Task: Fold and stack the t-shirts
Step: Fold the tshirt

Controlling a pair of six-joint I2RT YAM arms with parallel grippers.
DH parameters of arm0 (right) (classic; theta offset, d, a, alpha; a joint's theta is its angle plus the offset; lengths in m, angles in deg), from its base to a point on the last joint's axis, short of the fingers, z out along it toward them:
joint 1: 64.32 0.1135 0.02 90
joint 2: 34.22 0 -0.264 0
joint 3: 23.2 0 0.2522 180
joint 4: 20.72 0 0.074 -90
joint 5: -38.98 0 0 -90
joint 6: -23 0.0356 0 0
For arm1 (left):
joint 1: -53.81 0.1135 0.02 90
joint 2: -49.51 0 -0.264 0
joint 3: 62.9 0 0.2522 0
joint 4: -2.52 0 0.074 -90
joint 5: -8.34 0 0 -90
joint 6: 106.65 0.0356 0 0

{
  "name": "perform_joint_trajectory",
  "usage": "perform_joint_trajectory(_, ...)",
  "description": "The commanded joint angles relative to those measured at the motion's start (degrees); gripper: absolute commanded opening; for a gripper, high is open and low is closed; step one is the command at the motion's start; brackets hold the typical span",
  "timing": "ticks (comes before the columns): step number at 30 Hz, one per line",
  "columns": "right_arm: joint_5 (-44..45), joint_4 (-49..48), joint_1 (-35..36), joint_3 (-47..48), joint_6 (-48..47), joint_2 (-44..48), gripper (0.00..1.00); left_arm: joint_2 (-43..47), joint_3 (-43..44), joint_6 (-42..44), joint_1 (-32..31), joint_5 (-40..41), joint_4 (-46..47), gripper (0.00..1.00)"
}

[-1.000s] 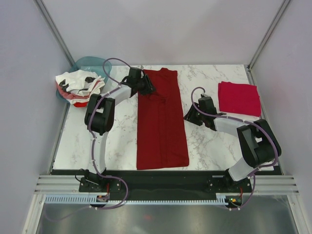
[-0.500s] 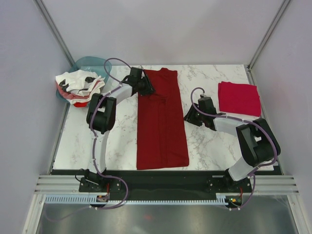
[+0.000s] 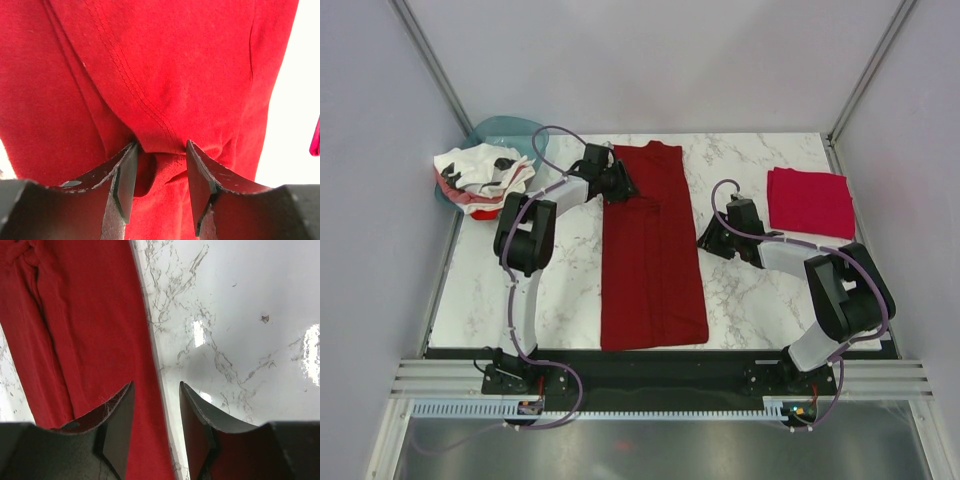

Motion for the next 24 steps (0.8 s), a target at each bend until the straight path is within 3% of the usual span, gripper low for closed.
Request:
perform_joint_trajectory(1,-0.7,-1.4,-0.2,1.2,0.6,0.4,0.49,3.7,-1.5,-1.0,-0.2,-4.3,-0.3,0.51)
perform_joint_trajectory(24,-1.6,-1.4,-0.9,0.9,0.7,0.4,0.49,8.0,-5.9,0.5,-2.5,-12.7,2.6,0.50)
